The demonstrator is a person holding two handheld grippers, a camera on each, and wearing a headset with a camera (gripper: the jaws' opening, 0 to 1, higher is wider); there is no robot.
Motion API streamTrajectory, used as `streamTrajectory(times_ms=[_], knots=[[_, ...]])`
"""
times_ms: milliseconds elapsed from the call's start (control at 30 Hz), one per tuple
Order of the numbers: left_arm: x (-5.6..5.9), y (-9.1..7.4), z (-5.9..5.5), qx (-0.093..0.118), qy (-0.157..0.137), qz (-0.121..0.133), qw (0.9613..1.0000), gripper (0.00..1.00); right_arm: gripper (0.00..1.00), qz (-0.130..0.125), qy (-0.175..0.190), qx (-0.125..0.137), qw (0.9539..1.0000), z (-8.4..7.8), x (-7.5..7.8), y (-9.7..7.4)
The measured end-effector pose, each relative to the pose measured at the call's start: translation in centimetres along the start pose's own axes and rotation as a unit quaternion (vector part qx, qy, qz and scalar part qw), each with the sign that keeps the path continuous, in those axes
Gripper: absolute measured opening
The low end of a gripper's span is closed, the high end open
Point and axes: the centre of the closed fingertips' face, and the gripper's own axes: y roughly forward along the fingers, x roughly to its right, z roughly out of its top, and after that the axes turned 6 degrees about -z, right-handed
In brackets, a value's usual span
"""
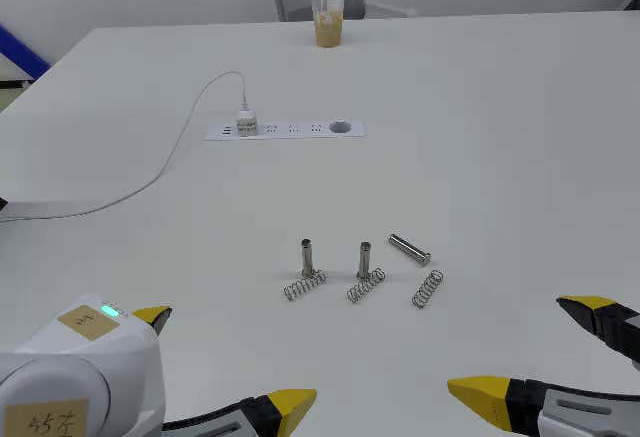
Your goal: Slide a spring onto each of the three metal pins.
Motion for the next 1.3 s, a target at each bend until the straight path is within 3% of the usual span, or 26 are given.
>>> streamTrajectory(times_ms=[1300], knots=[[-0.07,-0.15,0.62,0.009,-0.008,0.003,0.9999,1.00,0.89,0.003,-0.003,-0.001,1.0000,-0.11,-0.04,-0.14]])
